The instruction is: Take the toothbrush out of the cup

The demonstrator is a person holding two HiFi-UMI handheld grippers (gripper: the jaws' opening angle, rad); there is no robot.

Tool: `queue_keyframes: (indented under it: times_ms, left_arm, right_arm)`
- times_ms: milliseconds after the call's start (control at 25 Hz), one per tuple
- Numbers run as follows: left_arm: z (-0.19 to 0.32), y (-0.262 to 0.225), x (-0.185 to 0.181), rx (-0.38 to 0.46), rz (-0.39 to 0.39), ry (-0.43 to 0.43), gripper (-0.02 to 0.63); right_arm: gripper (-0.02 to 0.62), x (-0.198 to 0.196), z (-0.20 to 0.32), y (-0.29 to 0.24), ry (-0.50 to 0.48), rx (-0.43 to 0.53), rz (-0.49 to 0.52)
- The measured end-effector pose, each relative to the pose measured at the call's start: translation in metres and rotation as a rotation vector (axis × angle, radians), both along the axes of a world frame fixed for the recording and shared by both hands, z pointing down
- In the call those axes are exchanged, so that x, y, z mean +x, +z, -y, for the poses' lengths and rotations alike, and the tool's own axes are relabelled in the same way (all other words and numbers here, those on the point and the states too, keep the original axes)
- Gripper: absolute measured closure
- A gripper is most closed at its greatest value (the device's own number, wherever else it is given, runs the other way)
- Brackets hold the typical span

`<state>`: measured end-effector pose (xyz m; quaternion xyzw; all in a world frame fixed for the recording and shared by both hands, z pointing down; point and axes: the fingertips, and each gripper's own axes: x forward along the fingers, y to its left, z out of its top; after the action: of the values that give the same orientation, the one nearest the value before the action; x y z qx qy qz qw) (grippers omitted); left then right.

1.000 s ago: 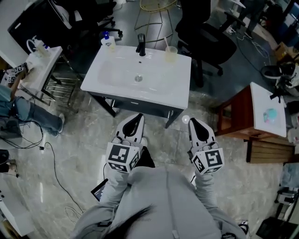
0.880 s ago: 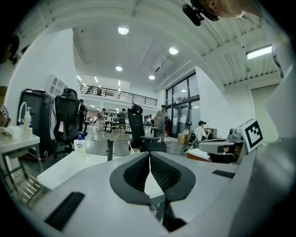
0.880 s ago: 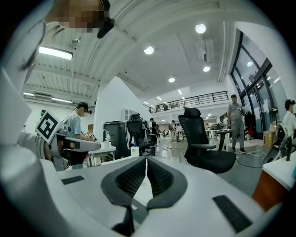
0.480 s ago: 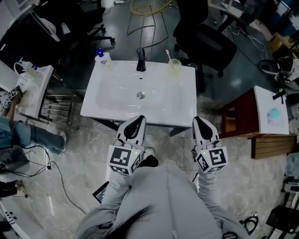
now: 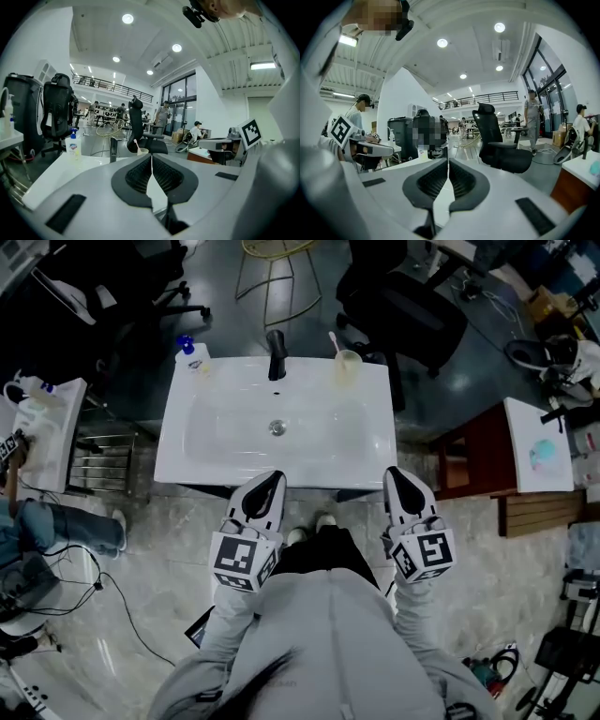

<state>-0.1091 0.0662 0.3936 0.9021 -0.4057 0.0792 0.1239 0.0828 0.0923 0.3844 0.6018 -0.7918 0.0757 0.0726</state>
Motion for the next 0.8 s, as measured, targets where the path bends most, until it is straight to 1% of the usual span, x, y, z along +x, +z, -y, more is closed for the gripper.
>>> queue_keyframes:
  times_ms: [200, 440, 640, 800]
  left_arm:
    - [0.007, 0.006, -0.001, -0.019, -0.011, 0.005, 0.578]
    - [0.021, 0.010, 0.006, -0.030, -0.015, 0.005, 0.578]
    - [0.047, 0.014, 0.021, -0.032, -0.009, 0.011, 0.578]
    - [0.082, 0.013, 0.044, -0.017, -0.002, 0.017, 0.578]
  right_arm:
    - [0.571, -0.004, 0.012, 0.002, -0.002, -0.016, -0.019]
    - [0.571, 0.005, 0.030, 0.011, 0.021, -0.040, -0.035]
    - [0.571, 0.020, 0.057, 0.018, 0.023, -0.043, -0.024]
    - [0.571, 0.041, 0.089, 0.019, 0.024, -0.031, -0.015]
